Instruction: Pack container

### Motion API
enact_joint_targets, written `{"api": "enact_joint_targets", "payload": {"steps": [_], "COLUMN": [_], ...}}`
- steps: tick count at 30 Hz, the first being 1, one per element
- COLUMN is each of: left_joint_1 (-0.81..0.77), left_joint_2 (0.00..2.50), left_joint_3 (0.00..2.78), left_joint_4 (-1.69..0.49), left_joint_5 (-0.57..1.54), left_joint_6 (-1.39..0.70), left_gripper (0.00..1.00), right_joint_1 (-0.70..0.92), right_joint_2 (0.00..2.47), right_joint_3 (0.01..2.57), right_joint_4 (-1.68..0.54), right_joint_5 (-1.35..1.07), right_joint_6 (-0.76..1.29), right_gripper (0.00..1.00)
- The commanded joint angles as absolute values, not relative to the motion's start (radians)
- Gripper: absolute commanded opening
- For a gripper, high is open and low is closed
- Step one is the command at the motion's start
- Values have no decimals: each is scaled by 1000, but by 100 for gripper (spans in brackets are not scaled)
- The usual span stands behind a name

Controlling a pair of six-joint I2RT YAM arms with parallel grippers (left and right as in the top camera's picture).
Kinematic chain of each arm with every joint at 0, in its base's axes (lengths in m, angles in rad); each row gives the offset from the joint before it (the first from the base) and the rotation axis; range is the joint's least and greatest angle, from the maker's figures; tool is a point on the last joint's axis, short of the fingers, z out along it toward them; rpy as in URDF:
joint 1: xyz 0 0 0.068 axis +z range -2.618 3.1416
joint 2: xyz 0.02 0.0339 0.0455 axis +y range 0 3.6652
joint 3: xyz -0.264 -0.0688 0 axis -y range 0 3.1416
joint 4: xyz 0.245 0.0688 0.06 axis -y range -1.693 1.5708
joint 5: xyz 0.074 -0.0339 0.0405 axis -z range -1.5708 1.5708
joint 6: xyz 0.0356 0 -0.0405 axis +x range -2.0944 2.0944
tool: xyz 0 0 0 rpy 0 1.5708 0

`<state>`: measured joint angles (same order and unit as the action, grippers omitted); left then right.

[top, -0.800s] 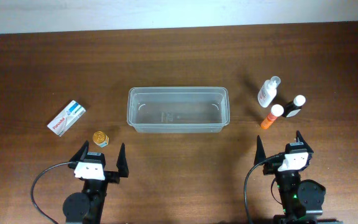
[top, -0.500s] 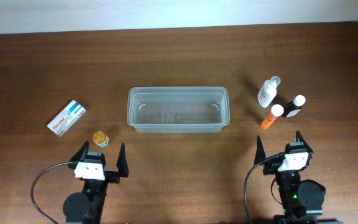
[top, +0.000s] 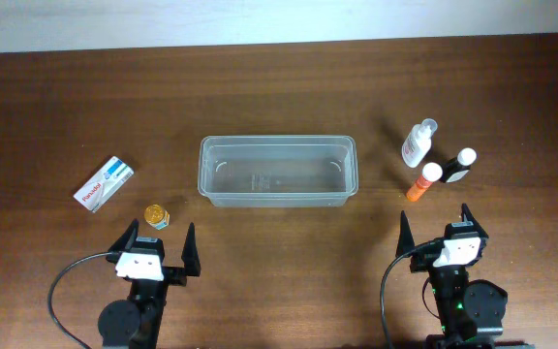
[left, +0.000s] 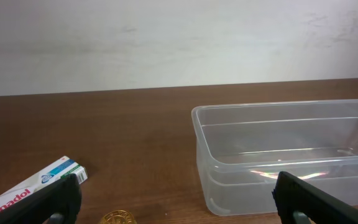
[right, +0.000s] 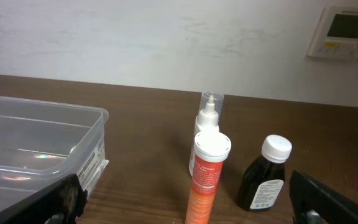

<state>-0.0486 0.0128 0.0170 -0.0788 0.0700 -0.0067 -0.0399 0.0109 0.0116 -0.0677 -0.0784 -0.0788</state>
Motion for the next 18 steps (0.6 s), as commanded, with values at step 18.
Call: {"api": "enact_joint_targets", "payload": {"steps": [18], "left_joint_1": [-52], "left_joint_2": [10], "left_joint_3": [9], "left_joint_4": [-76], "left_joint_5": [63], "left_joint_6": [4], "left_gripper": [99], "right_joint_1": [-47], "right_joint_2": [66], "right_joint_3": [159], "right_joint_4": [-162], "right_joint_5": [-85], "right_joint_6": [-17], "right_gripper": [98]}}
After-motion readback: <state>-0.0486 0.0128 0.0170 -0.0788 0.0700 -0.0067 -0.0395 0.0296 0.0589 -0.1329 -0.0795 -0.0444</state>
